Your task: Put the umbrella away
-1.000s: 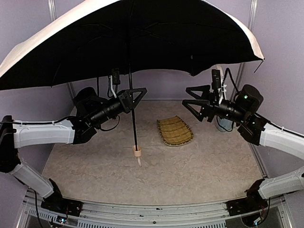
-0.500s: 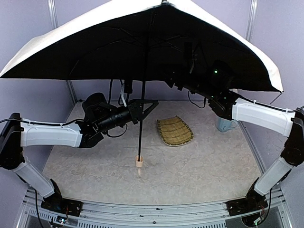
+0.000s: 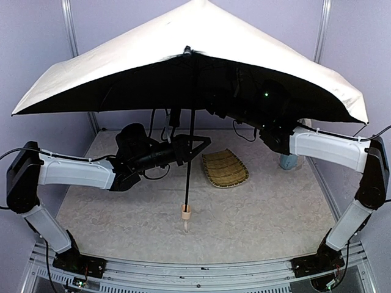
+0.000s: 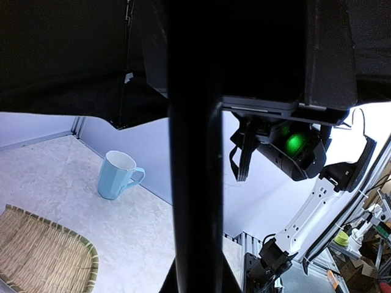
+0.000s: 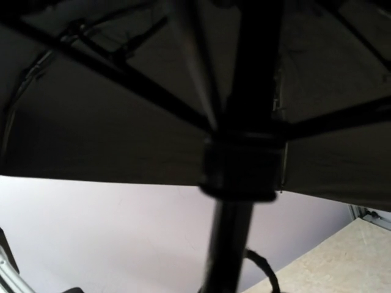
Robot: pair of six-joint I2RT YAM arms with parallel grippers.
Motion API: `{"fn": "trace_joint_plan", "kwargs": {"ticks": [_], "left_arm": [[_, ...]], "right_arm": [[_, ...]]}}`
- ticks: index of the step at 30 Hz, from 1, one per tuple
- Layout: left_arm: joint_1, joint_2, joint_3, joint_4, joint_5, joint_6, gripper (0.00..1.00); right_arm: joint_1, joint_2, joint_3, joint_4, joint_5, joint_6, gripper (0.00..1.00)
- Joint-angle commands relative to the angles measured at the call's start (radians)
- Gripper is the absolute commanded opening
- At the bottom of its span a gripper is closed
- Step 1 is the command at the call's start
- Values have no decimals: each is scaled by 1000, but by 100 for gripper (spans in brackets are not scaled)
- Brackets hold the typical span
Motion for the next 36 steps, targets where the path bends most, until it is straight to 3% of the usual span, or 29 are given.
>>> {"fn": "trace_joint_plan", "kwargs": {"ticks": [1, 4, 8, 11, 15, 20, 21, 23, 28, 32, 36], "left_arm": [[-9, -20, 45, 49, 67, 65, 0], [-28, -31, 58, 3, 81, 126, 0], [-39, -42, 54, 0, 84, 129, 0], [-39, -49, 46, 21, 92, 109, 0], [-39, -47, 40, 44, 107, 90, 0], [-38, -49, 26, 60, 117, 81, 0], [-36, -52, 21, 57, 116, 86, 2], [-26, -56, 7, 38, 122, 101, 21], [-7, -31, -38, -20, 135, 125, 40], [-3, 3, -66, -73, 98, 142, 49], [-4, 23, -79, -128, 38, 163, 49]], "right_arm": [[10, 22, 50, -1, 17, -2, 50], [8, 24, 42, -5, 44, -7, 48], [8, 21, 18, 19, 77, -26, 34], [7, 15, 8, 26, 98, -39, 33], [6, 0, -9, 50, 103, -48, 11], [3, -25, -10, 38, 140, -62, 0], [1, -33, -14, 32, 150, -66, 0], [0, -52, -24, 34, 172, -69, 0], [0, -81, -49, 93, 193, -46, 0], [0, -96, -52, 81, 243, -54, 0], [0, -115, -49, 56, 283, -67, 0]]}}
